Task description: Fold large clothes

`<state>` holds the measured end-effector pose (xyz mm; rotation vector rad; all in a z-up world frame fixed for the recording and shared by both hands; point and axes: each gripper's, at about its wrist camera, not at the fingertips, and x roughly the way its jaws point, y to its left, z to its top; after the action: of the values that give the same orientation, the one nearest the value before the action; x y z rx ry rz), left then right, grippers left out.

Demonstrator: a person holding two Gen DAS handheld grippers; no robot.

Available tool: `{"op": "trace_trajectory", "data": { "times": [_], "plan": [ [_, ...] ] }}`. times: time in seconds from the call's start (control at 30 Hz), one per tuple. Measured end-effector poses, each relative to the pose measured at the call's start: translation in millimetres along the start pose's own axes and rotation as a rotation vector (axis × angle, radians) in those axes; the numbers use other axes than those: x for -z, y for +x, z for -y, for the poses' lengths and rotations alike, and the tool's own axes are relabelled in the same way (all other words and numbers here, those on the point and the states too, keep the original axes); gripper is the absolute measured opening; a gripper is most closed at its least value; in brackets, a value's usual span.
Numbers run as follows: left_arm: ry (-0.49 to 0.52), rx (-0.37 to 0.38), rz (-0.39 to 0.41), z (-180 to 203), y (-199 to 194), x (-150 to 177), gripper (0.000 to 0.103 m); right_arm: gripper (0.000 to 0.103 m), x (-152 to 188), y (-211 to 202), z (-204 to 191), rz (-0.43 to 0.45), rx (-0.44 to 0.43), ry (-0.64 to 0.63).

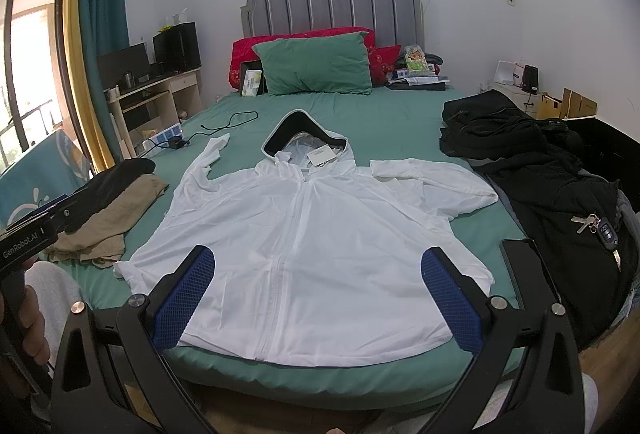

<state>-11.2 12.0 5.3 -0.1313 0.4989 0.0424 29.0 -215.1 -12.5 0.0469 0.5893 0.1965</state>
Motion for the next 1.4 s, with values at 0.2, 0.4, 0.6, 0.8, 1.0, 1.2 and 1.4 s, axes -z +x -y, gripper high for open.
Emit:
{"op": "trace_trajectory", "data": {
  "times": [0.2,0.4,0.6,0.8,1.0,1.2,1.4],
  "plan": [
    [0.0,-0.009,0.0,-5.3,-3.7,-1.6,0.08,0.102,0.1,0.0,-0.3,-0.001,-0.001,0.0],
    [0.002,-0.013,0.0,-5.0,-5.0,-2.1,0.08,0.102,0.0,0.0,-1.2,-0.002,0.0,-0.001],
    [0.002,-0.015,0.0,-6.1,-4.8,-2.3,0.08,0.102,0.2,0.1,-1.3,-0.005,-0.002,-0.002],
    [0.001,-0.014,-0.001,-4.7,-3.5,-2.4,0.08,0.102,0.3,0.1,-1.4,-0.005,-0.002,-0.001],
    [0.002,-0.013,-0.002,-5.2,-3.3,-2.6,0.08,0.102,0.2,0.2,-1.3,-0.006,-0.002,-0.001],
    [0.005,-0.011,-0.001,-6.1,-2.4,-3.0,0.08,0.102,0.3,0.4,-1.2,-0.005,-0.002,-0.001],
    [0.006,-0.012,-0.002,-6.0,-1.8,-3.3,0.08,0.102,0.3,0.6,-0.9,-0.007,-0.002,0.0]
  ]
}}
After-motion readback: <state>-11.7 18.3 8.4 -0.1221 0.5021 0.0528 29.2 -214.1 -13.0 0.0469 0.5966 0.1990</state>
